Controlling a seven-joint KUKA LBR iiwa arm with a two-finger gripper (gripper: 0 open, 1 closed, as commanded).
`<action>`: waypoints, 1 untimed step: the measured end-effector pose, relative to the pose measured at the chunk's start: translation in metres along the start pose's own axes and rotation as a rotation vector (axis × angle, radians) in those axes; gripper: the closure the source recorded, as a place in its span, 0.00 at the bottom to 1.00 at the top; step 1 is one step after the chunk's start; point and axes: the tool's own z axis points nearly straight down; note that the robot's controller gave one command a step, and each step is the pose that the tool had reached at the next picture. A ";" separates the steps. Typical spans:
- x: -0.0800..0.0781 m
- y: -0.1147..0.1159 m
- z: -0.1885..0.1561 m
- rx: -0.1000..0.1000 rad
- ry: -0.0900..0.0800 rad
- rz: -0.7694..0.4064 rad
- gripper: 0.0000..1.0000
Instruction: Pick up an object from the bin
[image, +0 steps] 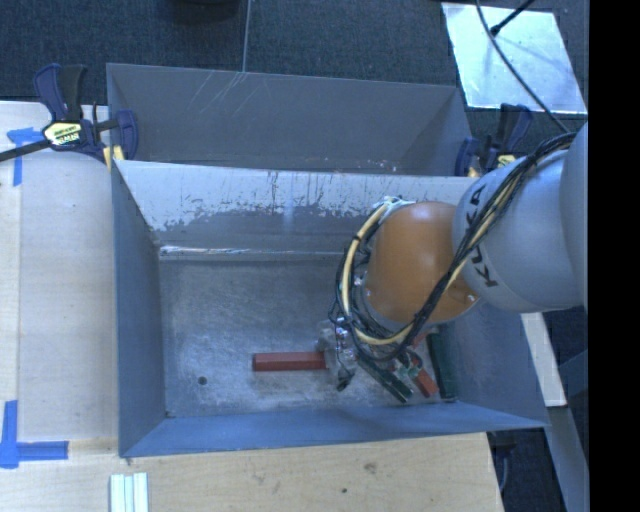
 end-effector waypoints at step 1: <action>0.001 0.001 0.002 -0.002 0.004 0.000 0.00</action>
Offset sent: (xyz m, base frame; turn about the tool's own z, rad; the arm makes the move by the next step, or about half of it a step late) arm 0.0000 0.0000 0.0000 0.0000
